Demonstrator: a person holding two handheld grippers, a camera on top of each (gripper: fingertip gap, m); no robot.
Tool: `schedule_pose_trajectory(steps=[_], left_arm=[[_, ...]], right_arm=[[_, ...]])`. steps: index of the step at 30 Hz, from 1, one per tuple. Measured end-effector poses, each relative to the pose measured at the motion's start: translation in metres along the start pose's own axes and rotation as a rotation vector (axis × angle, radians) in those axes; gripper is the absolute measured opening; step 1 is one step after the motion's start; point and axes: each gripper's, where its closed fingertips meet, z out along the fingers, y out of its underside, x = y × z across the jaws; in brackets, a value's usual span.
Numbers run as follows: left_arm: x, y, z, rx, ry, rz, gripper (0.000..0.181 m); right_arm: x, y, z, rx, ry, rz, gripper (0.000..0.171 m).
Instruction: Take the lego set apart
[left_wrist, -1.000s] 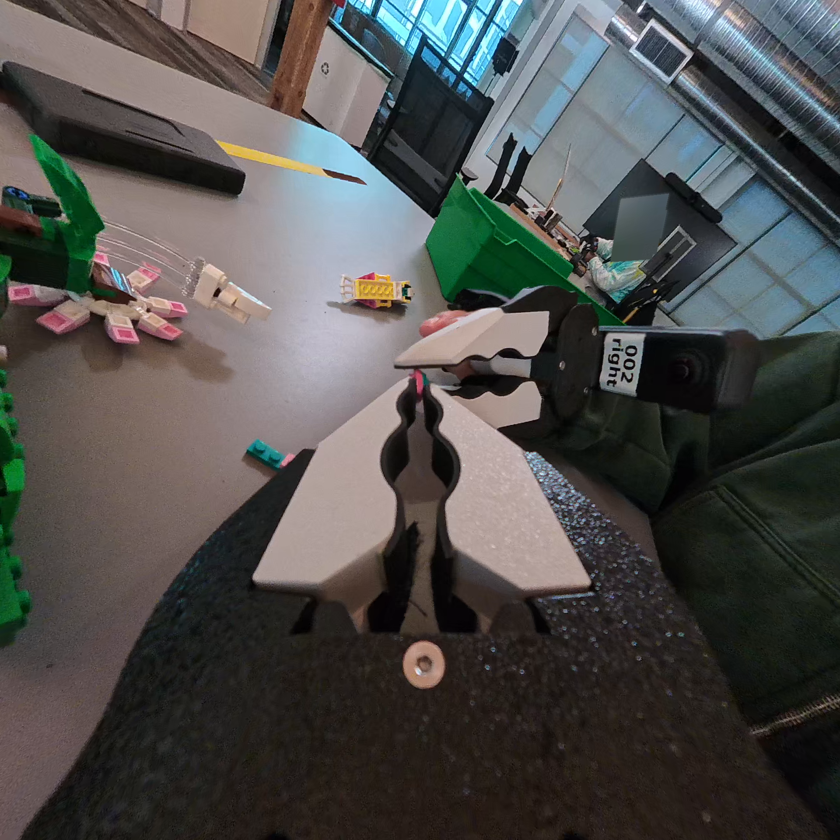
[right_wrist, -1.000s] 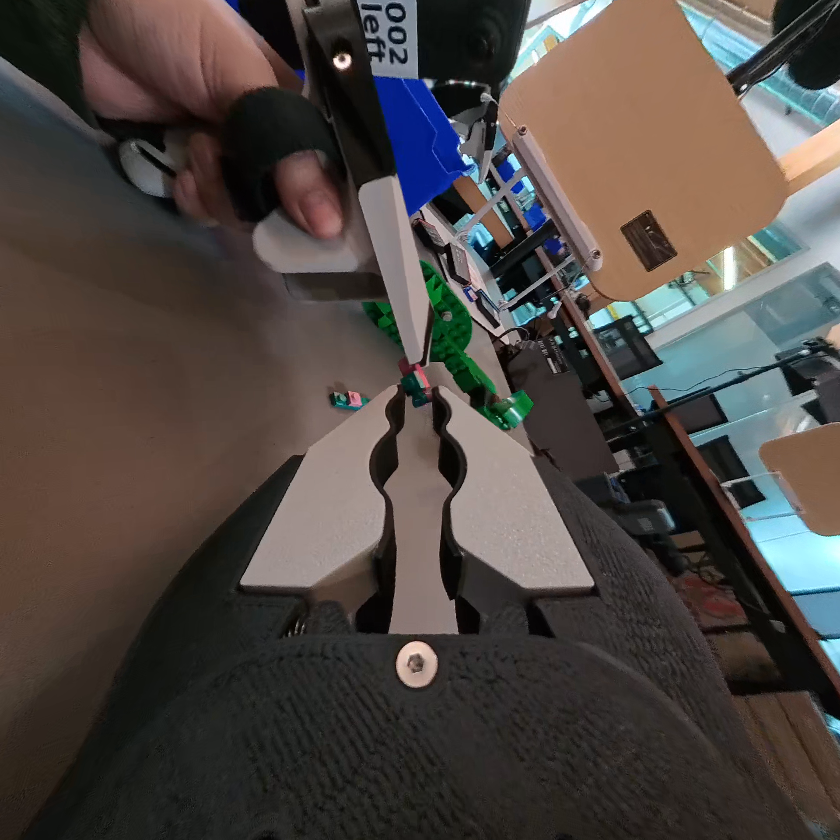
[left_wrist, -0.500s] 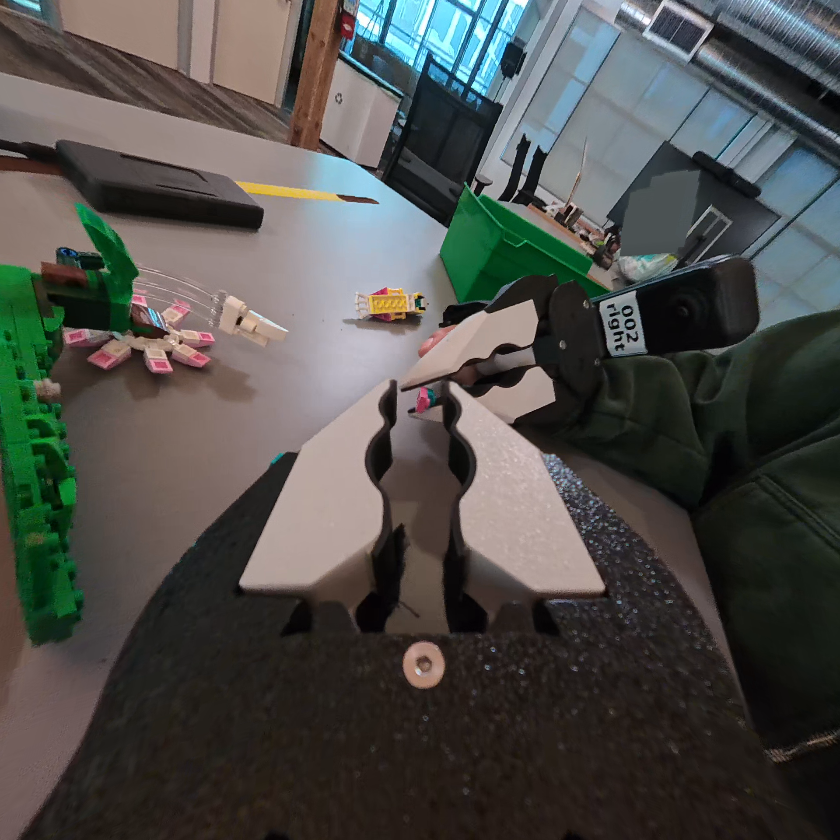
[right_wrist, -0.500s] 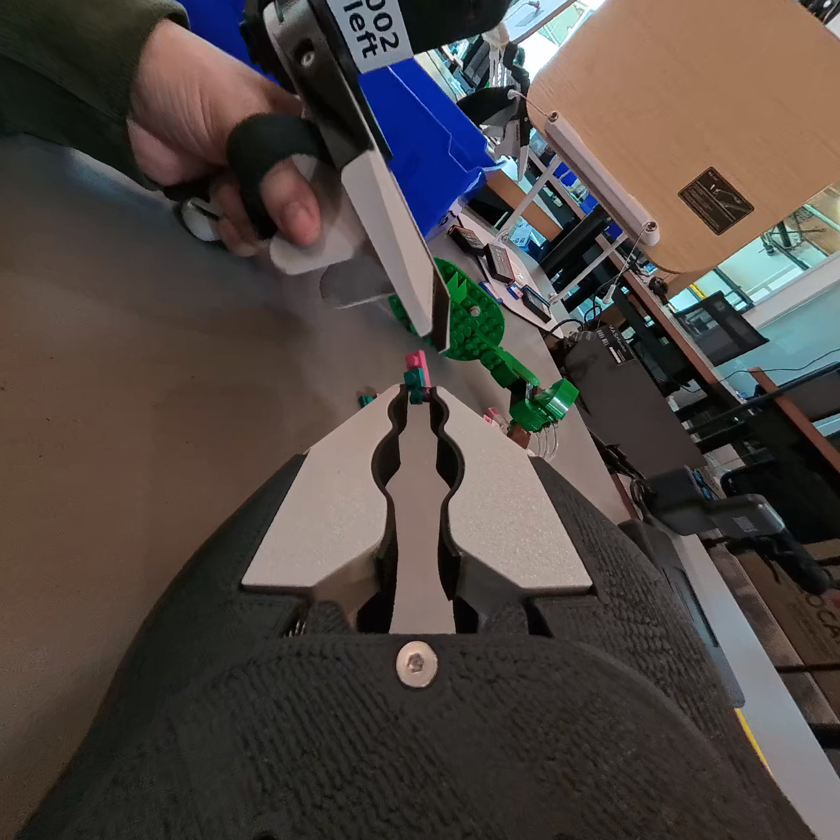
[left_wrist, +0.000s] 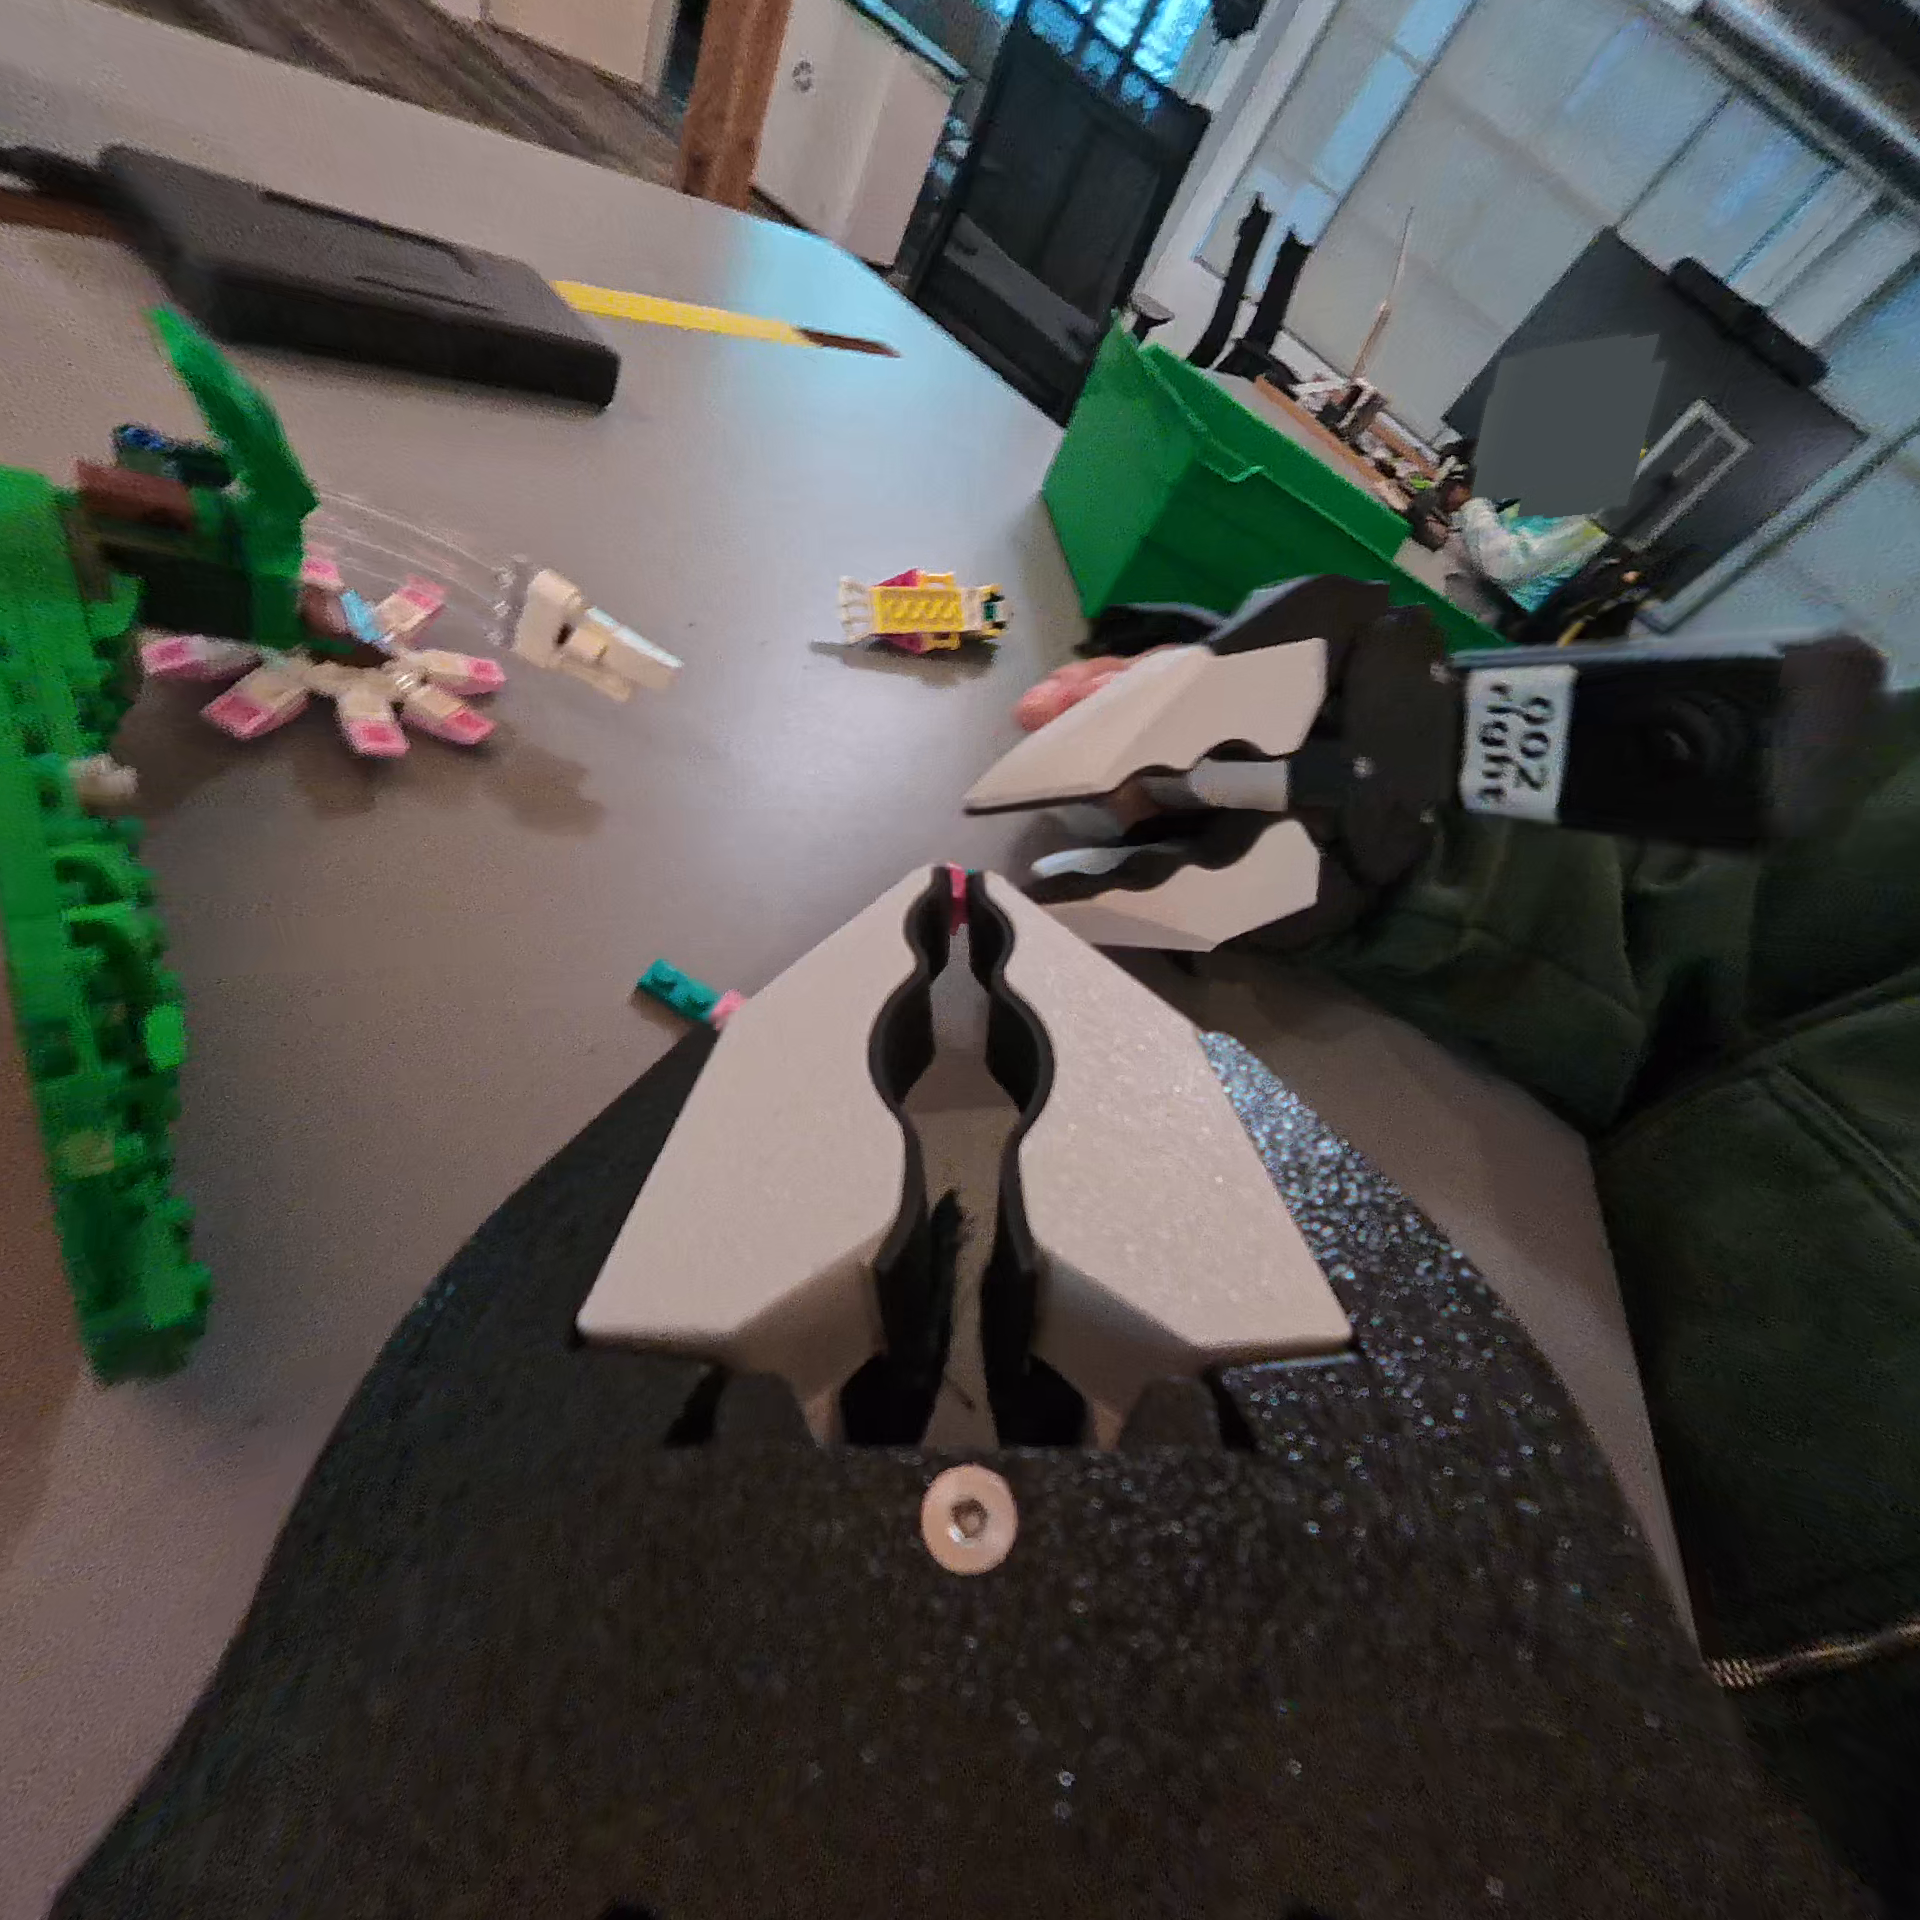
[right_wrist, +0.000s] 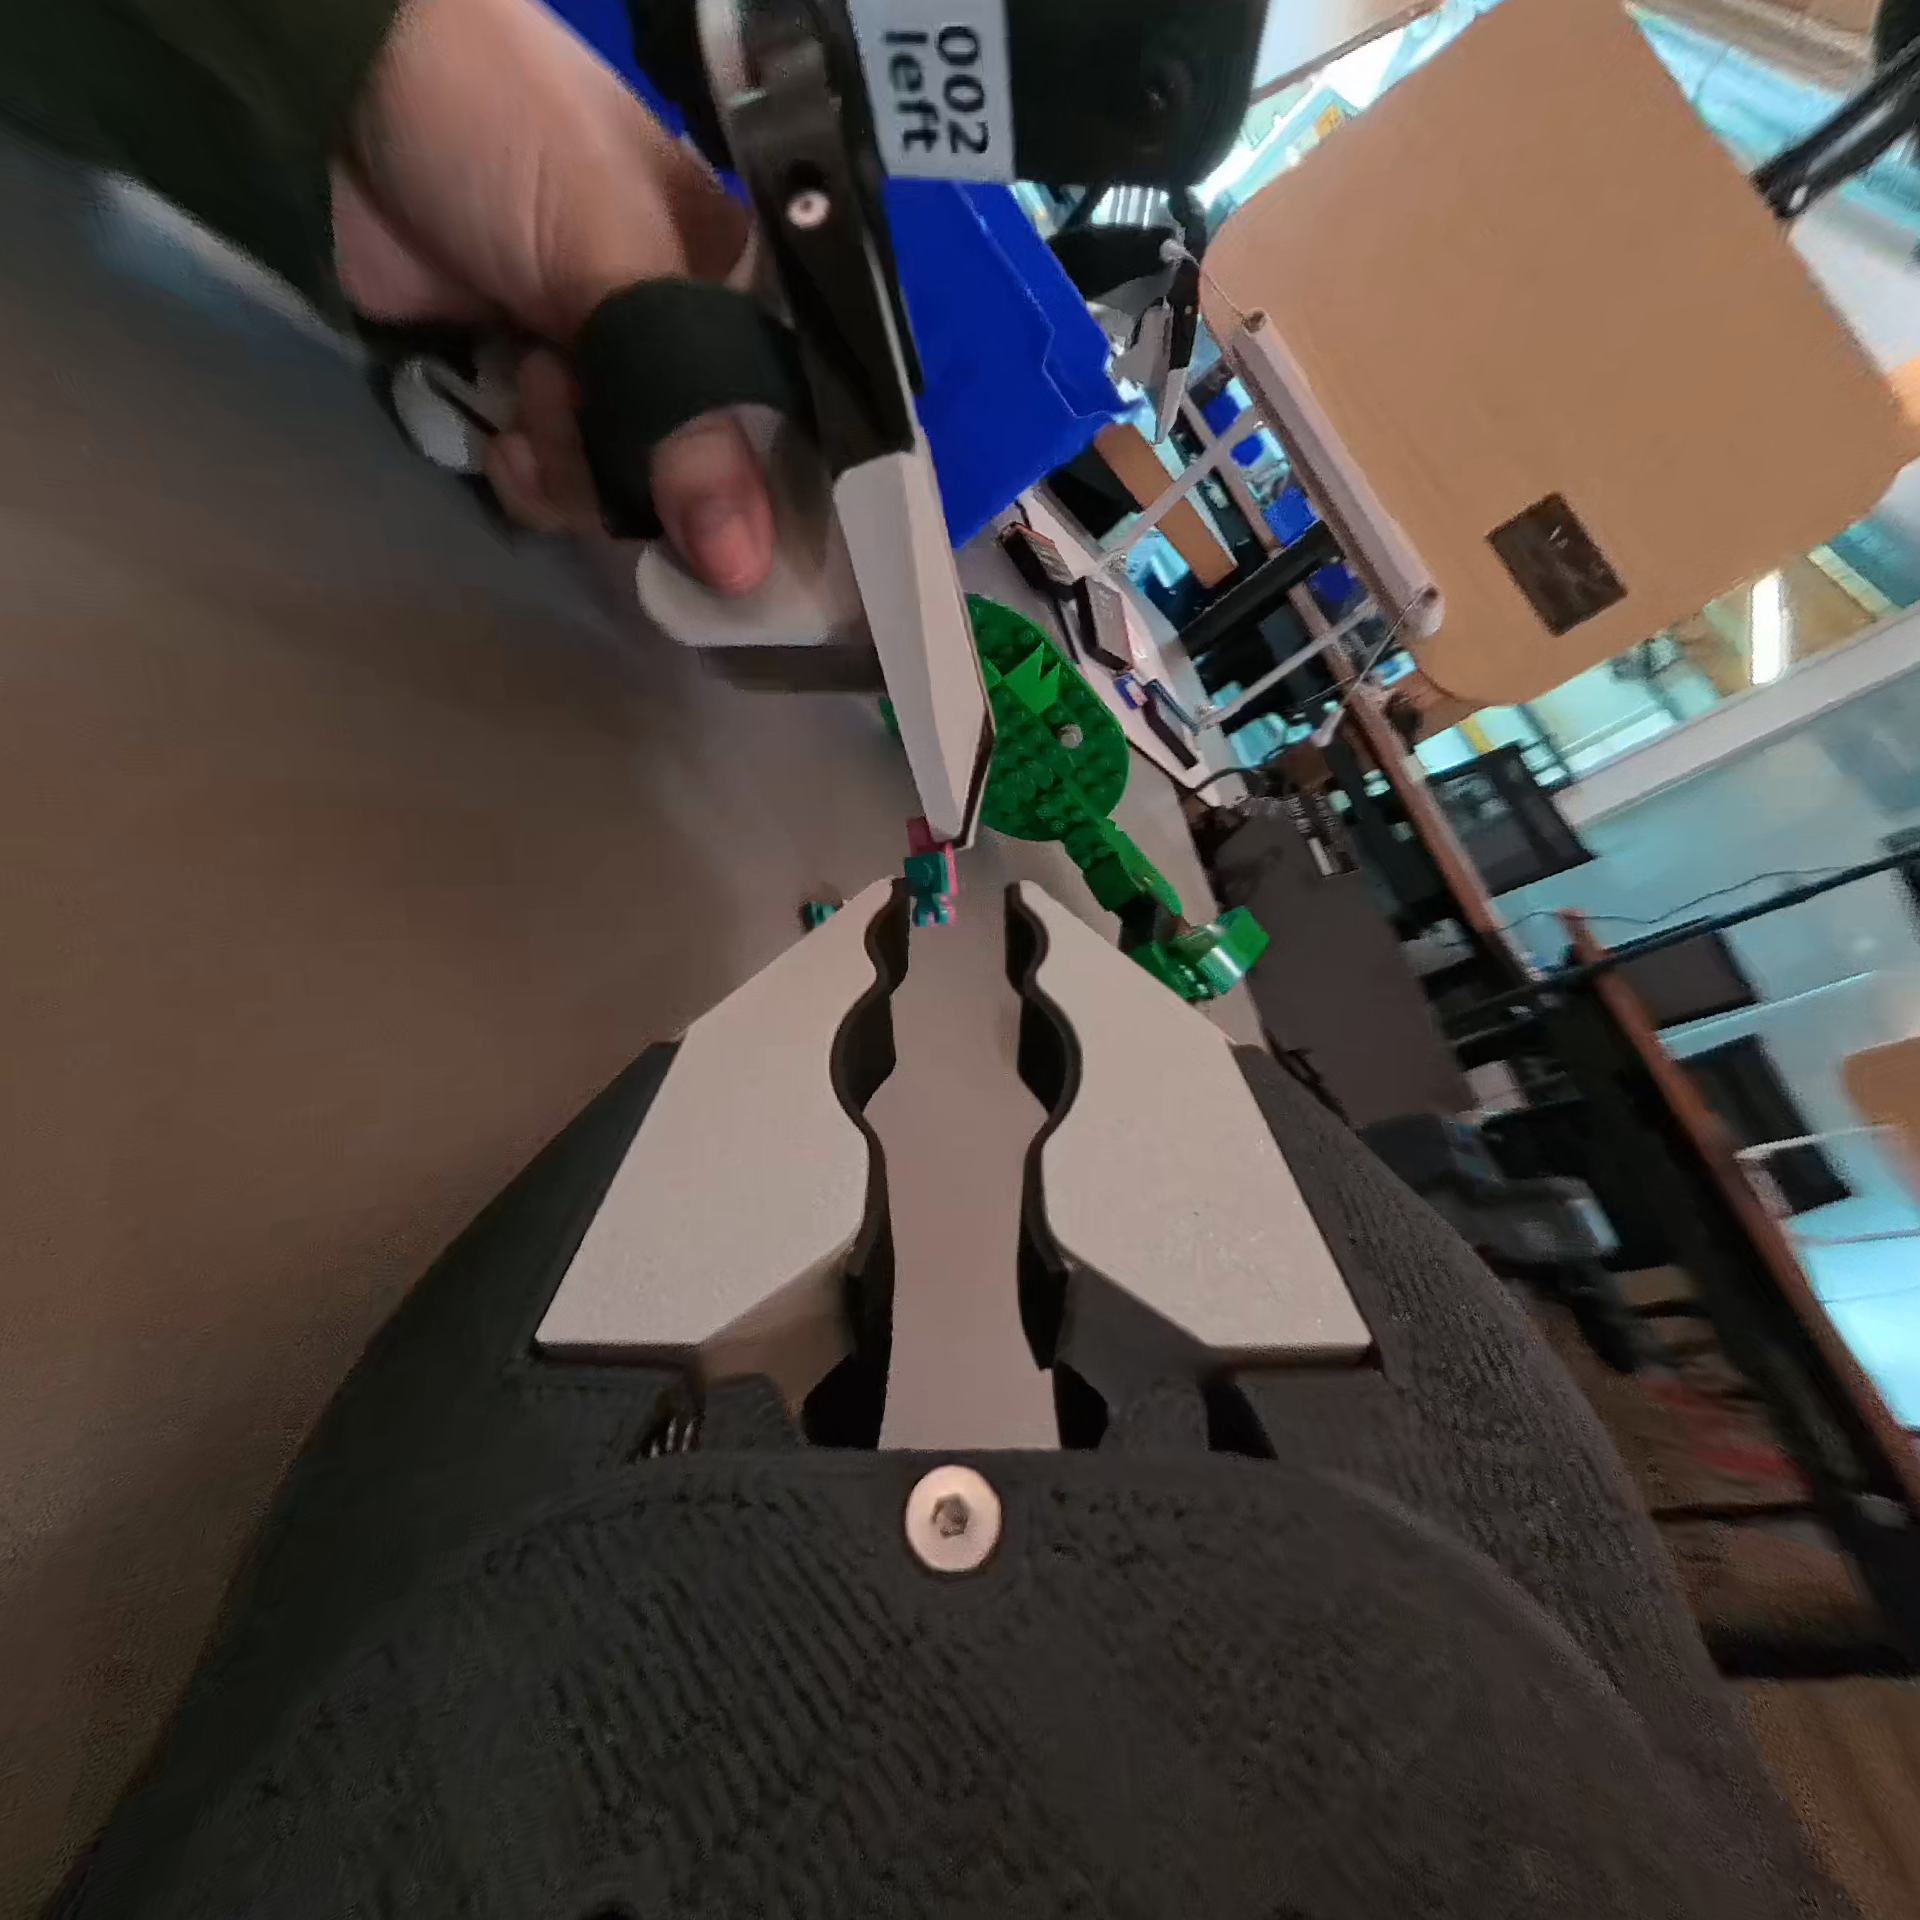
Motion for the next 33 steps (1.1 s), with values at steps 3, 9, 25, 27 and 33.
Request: schedule_pose_trajectory(steps=[3, 9, 25, 27, 33], left_arm=[[-0.006, 0.000, -0.002, 0.007, -0.018, -0.056, 0.001], [-0.008, 0.003, 0.001, -0.001, -0.024, -0.107, 0.001], [-0.010, 0.001, 0.002, 0.027, -0.013, -0.185, 0.001], [-0.011, 0.003, 0.004, 0.013, -0.033, -0.166, 0.001], [-0.010, 0.009, 0.004, -0.037, -0.048, -0.136, 0.002]], right_arm=[[-0.005, 0.003, 0.003, -0.068, 0.029, -0.168, 0.016], [-0.006, 0.005, 0.008, -0.142, 0.067, -0.257, 0.007], [-0.004, 0.008, 0.015, -0.211, 0.097, -0.295, 0.006], [-0.005, 0.009, 0.016, -0.213, 0.086, -0.285, 0.006], [-0.009, 0.010, 0.016, -0.213, 0.057, -0.275, 0.005]])
